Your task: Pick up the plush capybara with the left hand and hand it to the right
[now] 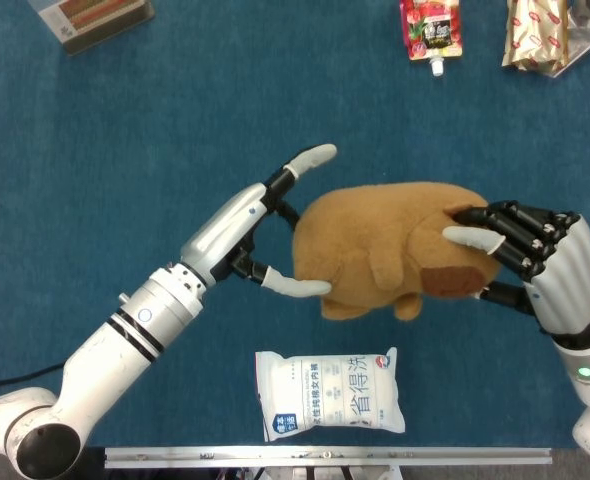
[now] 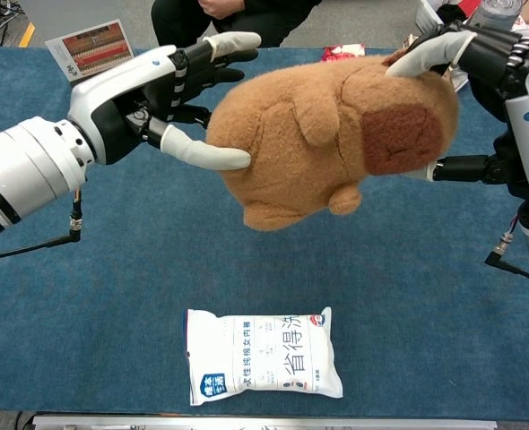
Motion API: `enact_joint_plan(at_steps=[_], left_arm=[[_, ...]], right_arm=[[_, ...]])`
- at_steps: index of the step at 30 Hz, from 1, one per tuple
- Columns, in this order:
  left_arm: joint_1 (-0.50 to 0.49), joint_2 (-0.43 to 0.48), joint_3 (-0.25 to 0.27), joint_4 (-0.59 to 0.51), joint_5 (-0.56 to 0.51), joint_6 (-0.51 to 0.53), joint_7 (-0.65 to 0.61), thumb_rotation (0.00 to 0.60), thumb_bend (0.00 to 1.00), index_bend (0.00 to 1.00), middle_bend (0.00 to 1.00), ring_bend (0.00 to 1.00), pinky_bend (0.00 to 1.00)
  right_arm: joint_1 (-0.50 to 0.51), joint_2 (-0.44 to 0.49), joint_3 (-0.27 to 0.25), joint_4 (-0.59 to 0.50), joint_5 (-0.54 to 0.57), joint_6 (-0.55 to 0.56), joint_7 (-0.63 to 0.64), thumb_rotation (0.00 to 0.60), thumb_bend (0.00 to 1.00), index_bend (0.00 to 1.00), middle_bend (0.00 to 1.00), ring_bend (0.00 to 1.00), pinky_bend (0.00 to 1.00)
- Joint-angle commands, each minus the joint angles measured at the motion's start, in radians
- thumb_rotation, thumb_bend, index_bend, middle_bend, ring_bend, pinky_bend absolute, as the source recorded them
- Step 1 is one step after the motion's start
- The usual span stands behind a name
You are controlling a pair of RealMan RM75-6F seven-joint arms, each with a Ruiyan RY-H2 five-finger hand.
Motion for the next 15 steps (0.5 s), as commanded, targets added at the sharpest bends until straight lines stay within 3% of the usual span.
enact_joint_plan(at_steps=[1,15], left_arm=[[0.009,0.007,-0.001,0.006,0.008,0.005,-0.024,0.600,0.00,0.00,0.00,0.00,0.04],[0.023,0.045,-0.005,0.028,0.056,-0.012,-0.127,0.600,0.00,0.00,0.00,0.00,0.03]], right_arm=[[-0.002,0.002,-0.002,0.000,0.003,0.000,0.001,0.600,0.03,0.78,0.75,0.81,0.98],[-0.010,0.013,-0.008,-0.003,0.020,-0.002,0.003,0.600,0.03,0.78,0.75,0.81,0.98]])
